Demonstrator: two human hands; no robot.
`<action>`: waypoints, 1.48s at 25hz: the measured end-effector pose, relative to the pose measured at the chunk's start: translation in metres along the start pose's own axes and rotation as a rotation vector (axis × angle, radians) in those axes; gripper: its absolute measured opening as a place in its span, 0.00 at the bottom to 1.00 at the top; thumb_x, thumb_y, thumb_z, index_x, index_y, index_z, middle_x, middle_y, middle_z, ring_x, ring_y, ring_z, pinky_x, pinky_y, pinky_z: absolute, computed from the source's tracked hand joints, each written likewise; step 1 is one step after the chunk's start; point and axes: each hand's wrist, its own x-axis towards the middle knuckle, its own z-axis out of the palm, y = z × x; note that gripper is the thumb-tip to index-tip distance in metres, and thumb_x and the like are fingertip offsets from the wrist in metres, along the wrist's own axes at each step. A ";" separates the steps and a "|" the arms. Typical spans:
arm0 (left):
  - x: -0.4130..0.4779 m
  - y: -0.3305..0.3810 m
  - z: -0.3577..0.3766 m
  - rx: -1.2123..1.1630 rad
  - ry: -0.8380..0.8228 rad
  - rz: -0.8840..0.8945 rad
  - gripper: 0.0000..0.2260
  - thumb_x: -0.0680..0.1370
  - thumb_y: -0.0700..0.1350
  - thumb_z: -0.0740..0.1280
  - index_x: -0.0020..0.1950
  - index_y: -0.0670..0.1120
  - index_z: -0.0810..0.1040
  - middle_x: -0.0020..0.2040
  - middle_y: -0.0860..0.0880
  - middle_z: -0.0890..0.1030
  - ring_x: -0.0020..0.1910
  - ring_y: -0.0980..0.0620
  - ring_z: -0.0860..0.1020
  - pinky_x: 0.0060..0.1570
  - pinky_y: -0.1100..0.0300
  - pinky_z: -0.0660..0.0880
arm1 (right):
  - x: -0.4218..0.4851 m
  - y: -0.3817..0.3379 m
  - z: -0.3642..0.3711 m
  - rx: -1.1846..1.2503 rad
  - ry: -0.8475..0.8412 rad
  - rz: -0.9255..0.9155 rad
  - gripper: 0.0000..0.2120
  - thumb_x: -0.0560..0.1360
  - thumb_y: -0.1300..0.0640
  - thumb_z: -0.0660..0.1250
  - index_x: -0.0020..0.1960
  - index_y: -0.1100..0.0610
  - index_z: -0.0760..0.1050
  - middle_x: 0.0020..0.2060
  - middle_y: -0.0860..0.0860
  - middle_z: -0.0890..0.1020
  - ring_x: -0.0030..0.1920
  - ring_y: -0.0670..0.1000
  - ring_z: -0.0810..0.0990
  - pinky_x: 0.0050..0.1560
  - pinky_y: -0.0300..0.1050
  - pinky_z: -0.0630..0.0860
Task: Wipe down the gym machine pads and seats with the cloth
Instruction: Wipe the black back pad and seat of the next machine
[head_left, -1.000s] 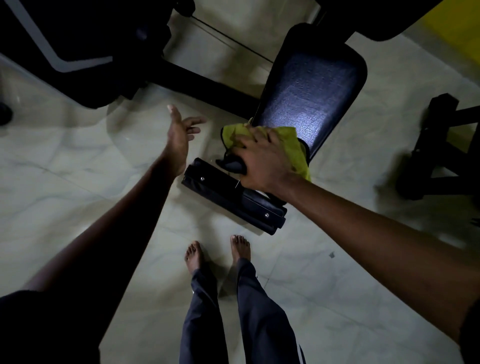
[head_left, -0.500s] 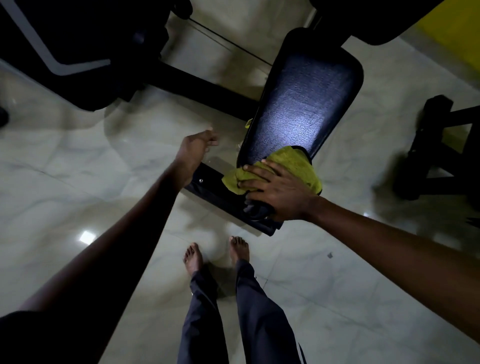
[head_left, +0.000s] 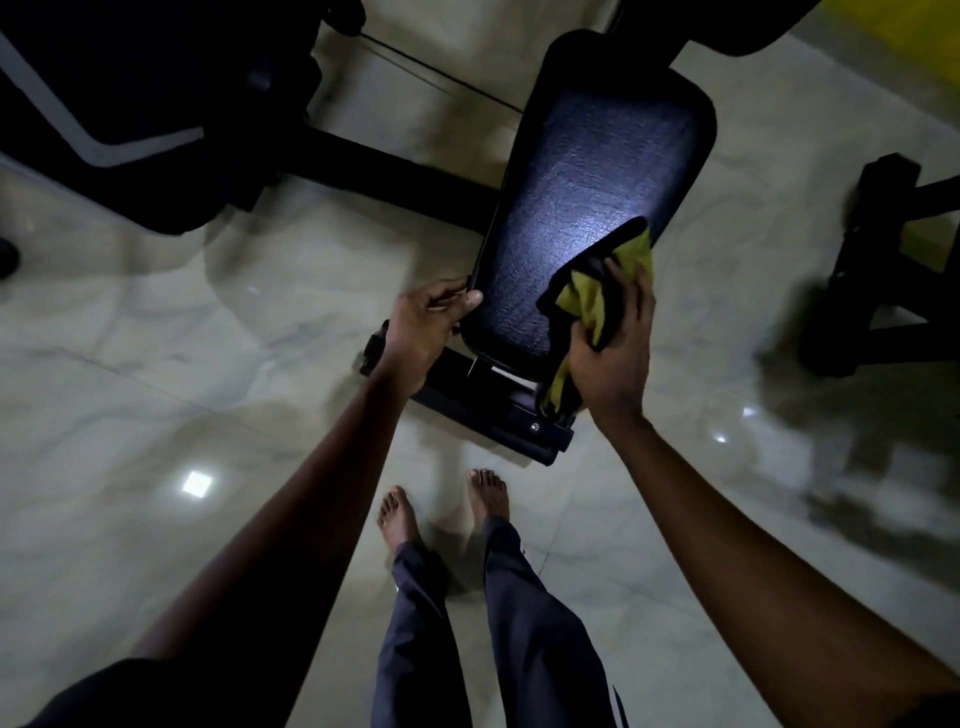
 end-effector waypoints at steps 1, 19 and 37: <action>-0.002 0.002 0.001 0.004 0.004 0.004 0.13 0.76 0.42 0.73 0.61 0.43 0.82 0.49 0.48 0.85 0.45 0.56 0.83 0.45 0.59 0.80 | 0.003 -0.003 0.004 0.072 0.067 0.105 0.32 0.70 0.57 0.64 0.74 0.57 0.68 0.74 0.54 0.68 0.75 0.51 0.66 0.71 0.32 0.63; 0.014 -0.001 -0.009 0.298 -0.045 0.076 0.21 0.70 0.57 0.74 0.60 0.51 0.83 0.50 0.53 0.86 0.52 0.54 0.84 0.58 0.47 0.79 | -0.021 0.008 0.004 0.567 0.111 0.764 0.08 0.78 0.43 0.68 0.48 0.46 0.79 0.48 0.40 0.83 0.52 0.44 0.81 0.60 0.46 0.76; -0.003 -0.003 -0.037 0.205 -0.219 0.038 0.15 0.83 0.49 0.61 0.64 0.43 0.80 0.59 0.49 0.83 0.61 0.57 0.78 0.71 0.56 0.67 | -0.099 -0.033 0.051 0.158 0.252 0.621 0.20 0.80 0.51 0.67 0.66 0.62 0.70 0.58 0.57 0.78 0.59 0.53 0.78 0.57 0.39 0.68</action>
